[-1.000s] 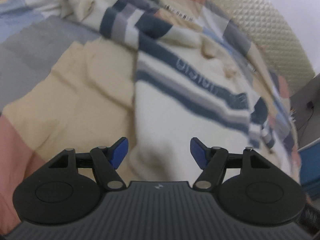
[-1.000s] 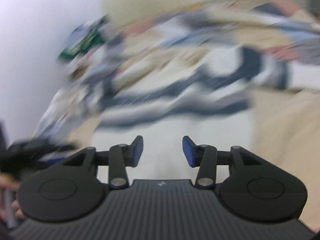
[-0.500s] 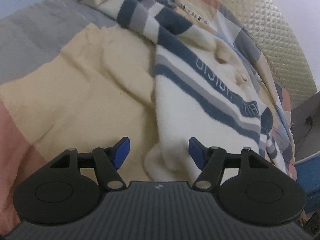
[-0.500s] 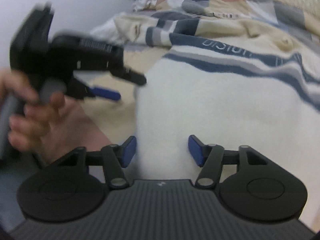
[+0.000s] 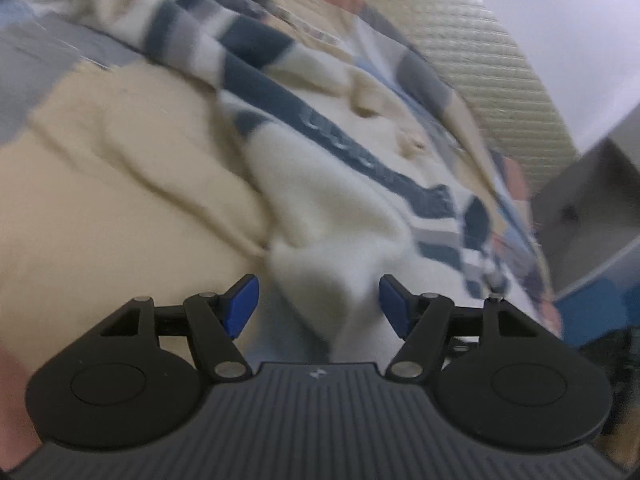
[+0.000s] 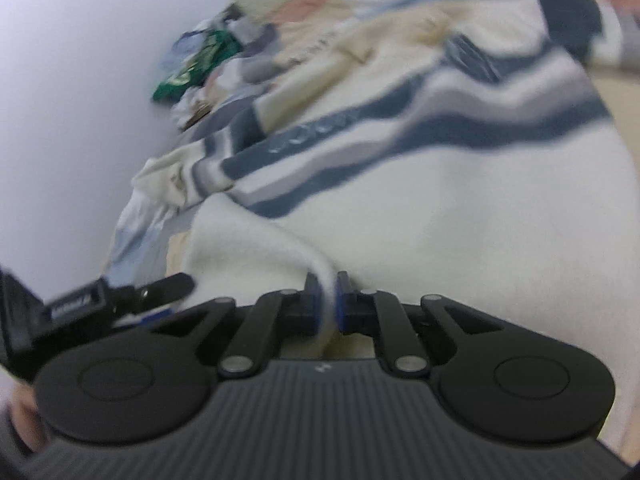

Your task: Fold large clothes

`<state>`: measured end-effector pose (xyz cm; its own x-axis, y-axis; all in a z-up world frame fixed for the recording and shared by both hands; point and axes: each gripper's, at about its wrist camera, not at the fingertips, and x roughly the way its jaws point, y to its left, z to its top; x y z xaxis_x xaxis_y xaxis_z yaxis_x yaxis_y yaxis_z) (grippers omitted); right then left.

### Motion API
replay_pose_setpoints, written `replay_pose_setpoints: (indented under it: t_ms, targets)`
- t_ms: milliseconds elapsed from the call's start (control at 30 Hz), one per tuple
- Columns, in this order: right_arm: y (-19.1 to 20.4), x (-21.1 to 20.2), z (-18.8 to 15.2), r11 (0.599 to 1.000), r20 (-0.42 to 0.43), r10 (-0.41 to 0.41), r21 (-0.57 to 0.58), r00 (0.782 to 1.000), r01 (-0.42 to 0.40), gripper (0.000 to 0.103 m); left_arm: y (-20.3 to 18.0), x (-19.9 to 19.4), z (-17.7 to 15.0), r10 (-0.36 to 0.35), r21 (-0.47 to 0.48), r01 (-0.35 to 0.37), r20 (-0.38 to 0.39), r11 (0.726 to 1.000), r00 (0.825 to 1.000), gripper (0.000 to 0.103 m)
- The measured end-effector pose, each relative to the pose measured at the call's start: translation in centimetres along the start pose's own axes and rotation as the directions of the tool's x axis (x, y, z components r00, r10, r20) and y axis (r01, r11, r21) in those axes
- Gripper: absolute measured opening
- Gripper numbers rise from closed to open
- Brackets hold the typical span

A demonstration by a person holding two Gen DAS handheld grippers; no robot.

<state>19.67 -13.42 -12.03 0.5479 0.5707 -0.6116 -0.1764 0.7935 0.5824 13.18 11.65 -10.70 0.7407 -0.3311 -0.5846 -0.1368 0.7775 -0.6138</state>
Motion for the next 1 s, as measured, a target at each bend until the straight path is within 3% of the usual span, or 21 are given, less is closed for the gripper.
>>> replay_pose_setpoints:
  t_ms: [133, 200, 333, 367, 567, 667, 733, 833, 900, 1000]
  targets:
    - [-0.2, 0.6, 0.0, 1.000, -0.011, -0.007, -0.006, 1.000, 0.007, 0.010, -0.9, 2.1, -0.6, -0.109, 0.013, 0.110, -0.088, 0.994, 0.990, 0.070]
    - [0.0, 0.7, 0.0, 1.000, -0.011, -0.004, -0.008, 1.000, 0.004, 0.011, -1.6, 3.0, -1.3, -0.112, 0.049, 0.120, -0.137, 0.992, 0.984, 0.069]
    - [-0.2, 0.3, -0.1, 1.000, -0.007, 0.008, 0.016, 1.000, -0.008, 0.013, -3.1, 3.0, -2.8, -0.079, 0.125, 0.100, -0.165, 0.987, 0.983, 0.026]
    - [-0.1, 0.1, -0.1, 1.000, -0.003, 0.009, 0.010, 1.000, -0.009, 0.014, -3.2, 2.5, -3.0, -0.080, 0.124, 0.100, -0.162, 0.987, 0.984, 0.019]
    - [1.0, -2.2, -0.5, 0.996, 0.025, 0.084, -0.007, 0.996, -0.084, 0.014, -2.6, -4.8, -2.4, -0.200, 0.001, 0.201, -0.101, 0.980, 0.975, 0.013]
    - [1.8, -4.4, -1.4, 0.989, 0.051, 0.147, -0.011, 0.988, -0.147, 0.014, -2.7, -8.8, -1.7, -0.208, -0.013, 0.207, -0.089, 0.978, 0.974, 0.007]
    - [2.5, -5.6, -2.1, 0.984, 0.045, 0.175, -0.026, 0.984, -0.173, 0.014, -2.6, -10.6, -1.4, -0.153, 0.001, 0.154, -0.110, 0.988, 0.982, 0.006]
    - [3.0, -7.0, -2.9, 0.987, 0.045, 0.154, -0.050, 0.987, -0.151, 0.014, -2.4, -12.0, -1.1, -0.014, 0.062, 0.023, -0.145, 0.998, 0.989, 0.006]
    - [3.1, -7.5, -3.3, 0.995, 0.059, 0.088, -0.060, 0.994, -0.084, 0.014, -1.6, -11.4, -1.1, 0.108, 0.083, -0.093, -0.187, 0.992, 0.976, 0.006]
    - [2.7, -8.0, -3.3, 0.992, 0.097, -0.096, -0.070, 0.991, 0.103, 0.014, -0.3, -10.0, -1.6, 0.236, 0.100, -0.219, -0.235, 0.971, 0.943, 0.006]
